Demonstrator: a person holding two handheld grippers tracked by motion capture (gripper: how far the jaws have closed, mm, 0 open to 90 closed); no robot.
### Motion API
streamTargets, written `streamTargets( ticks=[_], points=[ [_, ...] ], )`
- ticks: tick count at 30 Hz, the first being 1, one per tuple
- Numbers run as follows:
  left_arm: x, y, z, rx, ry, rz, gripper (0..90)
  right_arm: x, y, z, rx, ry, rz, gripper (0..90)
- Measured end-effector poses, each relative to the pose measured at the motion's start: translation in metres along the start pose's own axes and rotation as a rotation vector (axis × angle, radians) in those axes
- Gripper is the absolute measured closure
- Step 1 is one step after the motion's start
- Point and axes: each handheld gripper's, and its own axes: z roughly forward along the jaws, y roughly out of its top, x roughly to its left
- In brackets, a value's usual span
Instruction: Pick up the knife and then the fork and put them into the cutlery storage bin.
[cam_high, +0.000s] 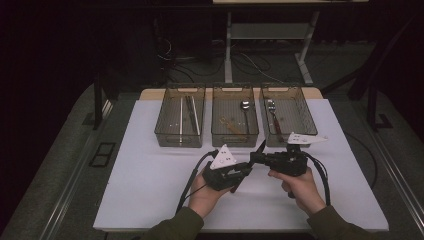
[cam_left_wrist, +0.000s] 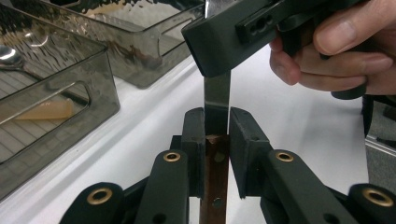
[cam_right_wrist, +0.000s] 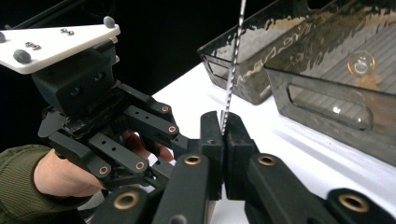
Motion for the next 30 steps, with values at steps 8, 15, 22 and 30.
streamTargets(
  ticks=[8,15,22,30],
  points=[
    [0.005,-0.002,-0.007,-0.034,-0.033,0.014,58.4,0.002,0.006,-0.007,-0.021,-0.013,-0.044,89.2],
    [0.016,-0.011,-0.021,-0.03,-0.014,0.036,41.2,-0.002,0.011,-0.022,-0.035,-0.088,-0.08,89.2],
    [0.03,-0.025,-0.038,0.005,0.014,0.026,34.3,-0.007,0.016,-0.034,-0.031,-0.148,-0.108,89.2],
    [0.045,-0.044,-0.064,0.009,0.031,-0.017,24.9,-0.015,0.021,-0.048,-0.025,-0.204,-0.121,89.2]
  ],
)
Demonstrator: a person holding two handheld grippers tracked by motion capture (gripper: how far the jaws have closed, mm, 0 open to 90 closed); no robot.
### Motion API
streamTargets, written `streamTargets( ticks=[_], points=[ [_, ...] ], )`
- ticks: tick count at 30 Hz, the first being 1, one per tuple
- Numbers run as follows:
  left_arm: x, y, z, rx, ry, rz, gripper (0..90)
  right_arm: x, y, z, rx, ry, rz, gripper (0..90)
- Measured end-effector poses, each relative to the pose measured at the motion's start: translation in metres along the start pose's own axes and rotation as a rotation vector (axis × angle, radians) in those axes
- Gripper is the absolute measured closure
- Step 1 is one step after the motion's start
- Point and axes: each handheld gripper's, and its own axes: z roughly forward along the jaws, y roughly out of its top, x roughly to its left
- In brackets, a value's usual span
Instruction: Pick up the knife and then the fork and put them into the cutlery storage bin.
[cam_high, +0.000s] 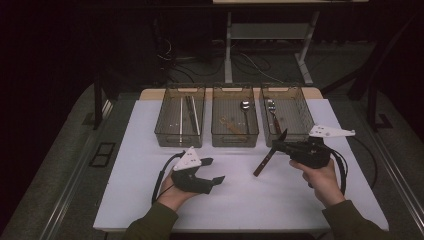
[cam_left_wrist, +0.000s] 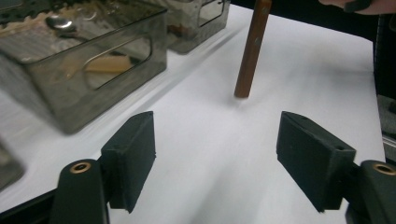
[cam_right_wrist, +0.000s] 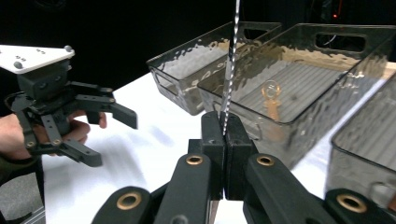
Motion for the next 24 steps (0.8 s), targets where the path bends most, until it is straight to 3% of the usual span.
streamTargets(
  ticks=[5,10,15,21,24],
  points=[
    [0.004,-0.013,-0.014,-0.001,0.01,-0.015,16.1,-0.006,0.005,-0.007,0.004,-0.031,-0.011,89.2],
    [0.008,-0.026,-0.025,0.014,0.019,-0.035,12.7,-0.015,0.01,-0.014,0.017,-0.054,-0.014,89.2],
    [0.012,-0.033,-0.033,-0.003,0.04,-0.07,8.6,-0.024,0.016,-0.019,0.026,-0.079,-0.011,89.2],
    [0.017,-0.041,-0.04,0.016,0.053,-0.075,0.0,-0.033,0.031,-0.031,0.033,-0.131,-0.005,89.2],
    [0.019,-0.043,-0.044,0.009,0.06,-0.093,0.0,-0.038,0.04,-0.039,0.015,-0.147,0.001,89.2]
  ],
)
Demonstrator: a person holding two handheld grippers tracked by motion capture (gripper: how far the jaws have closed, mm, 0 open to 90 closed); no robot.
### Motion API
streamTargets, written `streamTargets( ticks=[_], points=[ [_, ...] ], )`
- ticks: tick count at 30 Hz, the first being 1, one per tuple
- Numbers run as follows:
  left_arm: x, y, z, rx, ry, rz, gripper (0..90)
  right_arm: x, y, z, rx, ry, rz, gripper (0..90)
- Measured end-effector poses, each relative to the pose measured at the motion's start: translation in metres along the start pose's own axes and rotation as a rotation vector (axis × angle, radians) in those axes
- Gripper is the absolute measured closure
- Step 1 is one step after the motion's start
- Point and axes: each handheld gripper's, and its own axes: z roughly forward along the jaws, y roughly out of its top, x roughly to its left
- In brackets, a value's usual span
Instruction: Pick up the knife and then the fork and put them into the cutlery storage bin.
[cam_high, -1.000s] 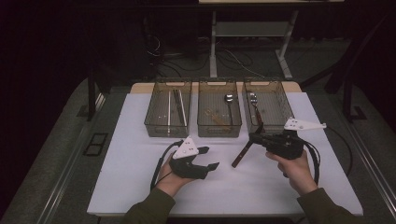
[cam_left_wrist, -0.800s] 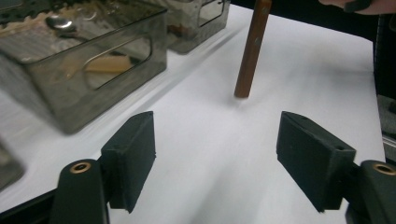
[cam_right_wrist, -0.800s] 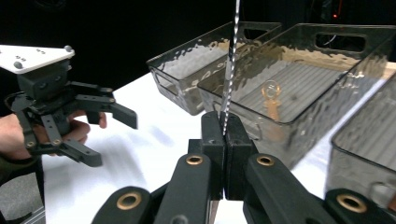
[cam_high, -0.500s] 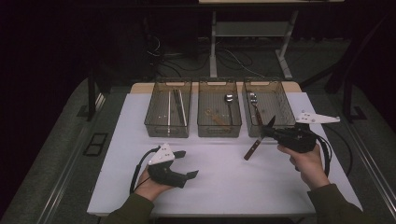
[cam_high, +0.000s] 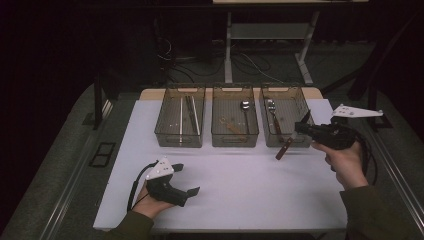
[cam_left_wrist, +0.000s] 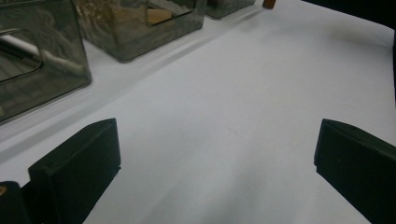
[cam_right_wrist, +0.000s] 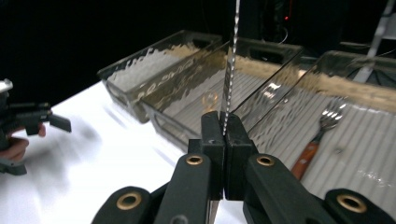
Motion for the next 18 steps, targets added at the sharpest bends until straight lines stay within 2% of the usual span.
streamTargets(
  ticks=[2,8,14,18],
  points=[
    [0.0,0.001,-0.001,-0.01,0.003,-0.003,0.0,-0.003,0.006,-0.006,-0.015,-0.012,0.003,89.2],
    [-0.003,0.001,0.002,0.014,-0.014,0.007,0.0,-0.014,0.026,-0.02,-0.057,-0.051,0.002,89.2],
    [-0.003,0.001,0.003,0.017,-0.014,0.008,0.0,-0.027,0.044,-0.022,-0.058,-0.123,-0.017,89.2],
    [-0.003,0.001,0.002,0.015,-0.01,0.008,0.0,-0.037,0.053,-0.018,-0.037,-0.187,-0.038,89.2]
  ],
)
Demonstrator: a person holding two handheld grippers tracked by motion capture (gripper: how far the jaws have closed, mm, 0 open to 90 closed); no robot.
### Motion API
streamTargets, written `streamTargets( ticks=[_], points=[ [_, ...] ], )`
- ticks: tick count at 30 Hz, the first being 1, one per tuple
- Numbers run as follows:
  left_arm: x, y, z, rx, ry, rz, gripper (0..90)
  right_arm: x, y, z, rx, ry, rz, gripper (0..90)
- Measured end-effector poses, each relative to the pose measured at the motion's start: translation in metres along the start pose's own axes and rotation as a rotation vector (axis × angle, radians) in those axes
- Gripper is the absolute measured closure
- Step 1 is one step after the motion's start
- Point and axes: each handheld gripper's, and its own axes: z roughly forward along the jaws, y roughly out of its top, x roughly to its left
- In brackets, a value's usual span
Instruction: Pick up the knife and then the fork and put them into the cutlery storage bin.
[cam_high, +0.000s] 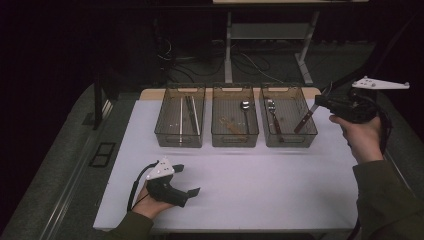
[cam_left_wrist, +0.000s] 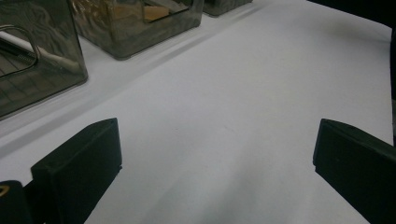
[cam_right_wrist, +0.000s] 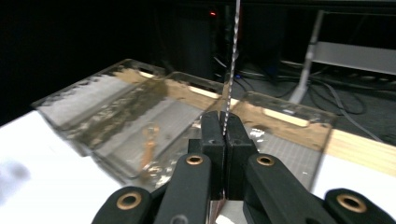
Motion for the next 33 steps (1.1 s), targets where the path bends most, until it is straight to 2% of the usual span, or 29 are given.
streamTargets(
  ticks=[5,12,27,29,33],
  points=[
    [0.0,0.0,0.0,-0.005,-0.001,-0.004,0.0,-0.013,0.004,0.011,0.042,-0.059,0.0,89.2],
    [0.0,0.0,0.0,-0.006,-0.001,-0.009,0.0,-0.025,-0.005,0.03,0.134,-0.111,-0.002,89.2],
    [-0.001,0.0,0.0,0.0,-0.01,-0.01,0.3,-0.037,-0.021,0.051,0.32,-0.134,-0.012,89.2],
    [-0.001,0.0,0.001,-0.001,-0.01,-0.01,0.3,-0.038,-0.022,0.055,0.333,-0.135,-0.012,89.2],
    [-0.001,0.0,0.001,0.001,-0.011,-0.01,0.5,-0.039,-0.022,0.06,0.326,-0.134,-0.006,89.2]
  ],
)
